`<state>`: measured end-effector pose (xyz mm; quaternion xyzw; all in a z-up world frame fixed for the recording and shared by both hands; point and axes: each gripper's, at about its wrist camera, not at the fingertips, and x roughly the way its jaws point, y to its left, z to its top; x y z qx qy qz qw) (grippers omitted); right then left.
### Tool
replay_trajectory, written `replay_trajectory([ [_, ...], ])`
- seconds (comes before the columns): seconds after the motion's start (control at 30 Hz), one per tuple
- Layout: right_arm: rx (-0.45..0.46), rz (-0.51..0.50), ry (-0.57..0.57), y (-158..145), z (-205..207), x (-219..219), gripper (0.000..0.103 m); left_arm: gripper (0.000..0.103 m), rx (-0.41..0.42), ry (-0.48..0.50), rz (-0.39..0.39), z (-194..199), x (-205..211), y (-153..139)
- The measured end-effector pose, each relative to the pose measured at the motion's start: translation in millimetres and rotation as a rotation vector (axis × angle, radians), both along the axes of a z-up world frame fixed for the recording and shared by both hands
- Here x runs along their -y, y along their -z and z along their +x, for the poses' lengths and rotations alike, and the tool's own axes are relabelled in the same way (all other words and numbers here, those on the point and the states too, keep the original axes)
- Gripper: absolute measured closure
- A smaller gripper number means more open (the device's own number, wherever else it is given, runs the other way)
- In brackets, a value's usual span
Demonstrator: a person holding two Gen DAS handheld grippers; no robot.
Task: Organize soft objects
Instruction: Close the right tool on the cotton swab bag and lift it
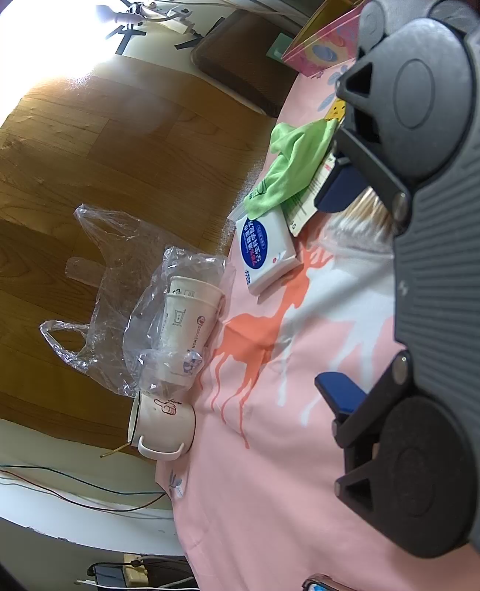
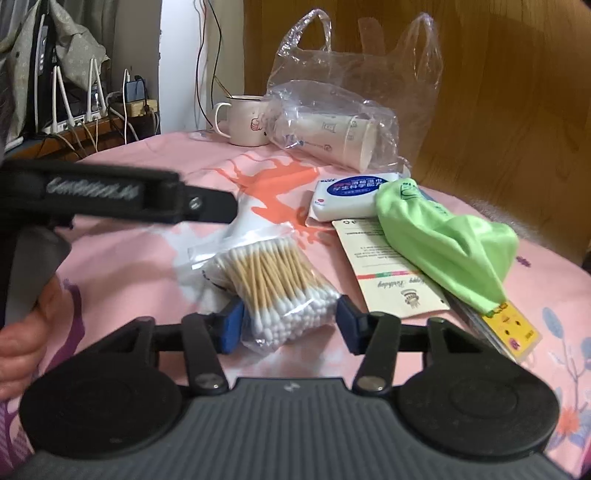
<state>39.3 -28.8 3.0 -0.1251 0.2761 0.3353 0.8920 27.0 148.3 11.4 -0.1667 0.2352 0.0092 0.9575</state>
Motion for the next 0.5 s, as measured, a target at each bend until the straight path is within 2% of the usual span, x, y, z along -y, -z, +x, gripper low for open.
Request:
replay_trajectory([
  [0.13, 0.023, -0.012, 0.014, 0, -23, 9, 0.049, 0.006, 0.000, 0.000, 0.001, -1, 0, 0],
  [0.5, -0.049, 0.076, 0.122, -1, -71, 54, 0.049, 0.006, -0.007, 0.017, 0.027, 1, 4, -1],
])
